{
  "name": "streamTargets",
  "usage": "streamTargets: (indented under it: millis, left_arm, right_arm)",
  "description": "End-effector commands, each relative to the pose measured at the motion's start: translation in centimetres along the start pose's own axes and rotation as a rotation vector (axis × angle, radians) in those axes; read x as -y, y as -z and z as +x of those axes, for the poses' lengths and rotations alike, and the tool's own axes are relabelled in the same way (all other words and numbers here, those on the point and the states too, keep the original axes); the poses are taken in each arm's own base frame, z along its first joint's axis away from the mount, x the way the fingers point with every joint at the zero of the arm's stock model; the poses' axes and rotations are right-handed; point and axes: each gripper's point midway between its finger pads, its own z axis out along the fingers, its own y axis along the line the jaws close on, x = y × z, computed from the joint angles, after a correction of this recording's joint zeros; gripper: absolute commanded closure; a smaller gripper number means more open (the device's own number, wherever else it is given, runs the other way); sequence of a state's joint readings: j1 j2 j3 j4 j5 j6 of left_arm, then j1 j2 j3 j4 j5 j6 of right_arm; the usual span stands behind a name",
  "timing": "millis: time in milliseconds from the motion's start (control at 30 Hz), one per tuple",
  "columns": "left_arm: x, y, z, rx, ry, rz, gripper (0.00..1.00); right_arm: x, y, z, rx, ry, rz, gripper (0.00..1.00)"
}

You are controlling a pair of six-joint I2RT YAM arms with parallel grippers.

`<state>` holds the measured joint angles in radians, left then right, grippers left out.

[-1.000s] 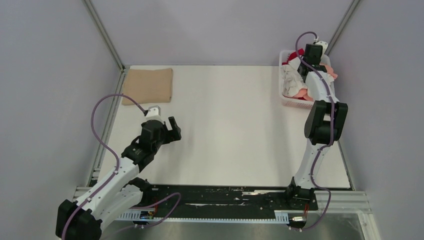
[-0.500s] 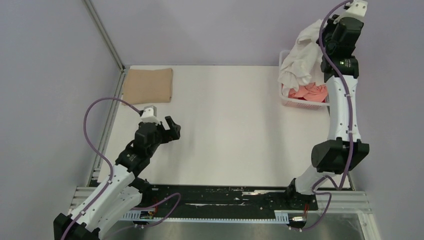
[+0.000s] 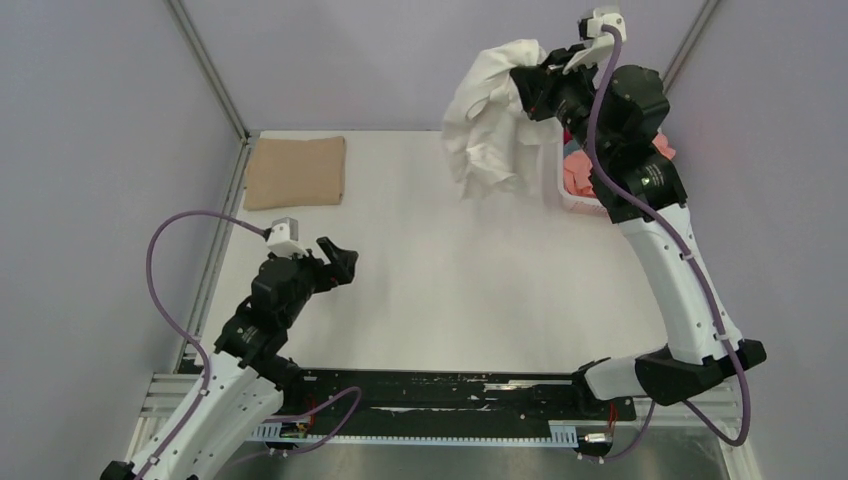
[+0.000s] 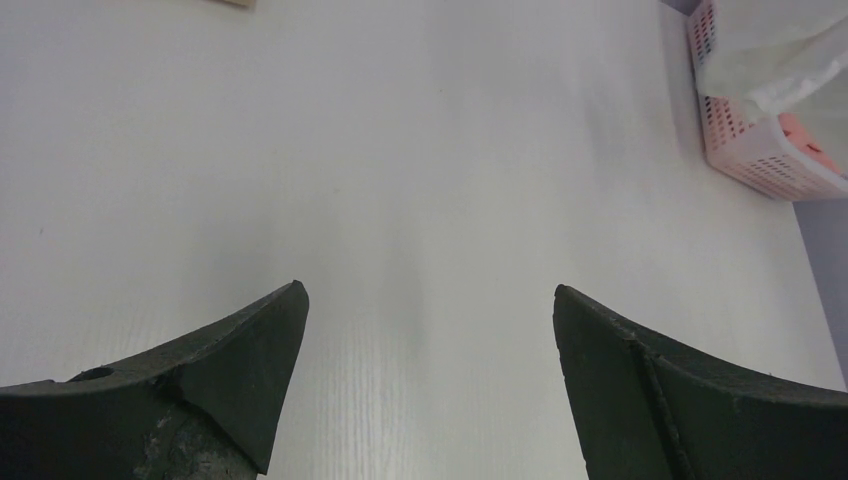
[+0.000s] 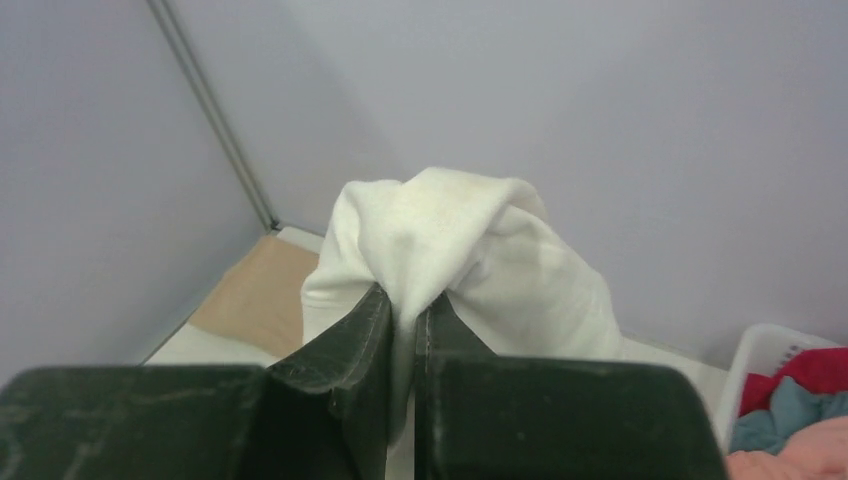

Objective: Fold and stack the t-shirts
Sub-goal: Move the tshirt to the center of the board

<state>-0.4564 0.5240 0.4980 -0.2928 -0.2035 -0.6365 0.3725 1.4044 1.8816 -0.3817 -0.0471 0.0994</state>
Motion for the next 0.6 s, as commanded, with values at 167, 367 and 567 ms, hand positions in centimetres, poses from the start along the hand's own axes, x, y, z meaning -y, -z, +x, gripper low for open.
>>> streamTargets:
  millis: [167, 367, 567]
  left_arm:
    - [0.5, 2.1, -0.9, 0.026, 0.070, 0.030, 0.00]
    - [-0.5, 2.3, 0.2, -0.014, 0.067, -0.014, 0.00]
    - [-1.0, 0.9, 3.0, -0.122, 0.060, -0.037, 0.00]
  right_arm:
    - [0.0, 2.9, 6.4, -0.088, -0.257, 0.168, 1.00]
    - [4.5, 6.5, 22.7, -0.358, -0.312, 0.439, 0.80]
    - [8.9, 10.2, 30.3, -0.554, -0.201, 0.707, 0.01]
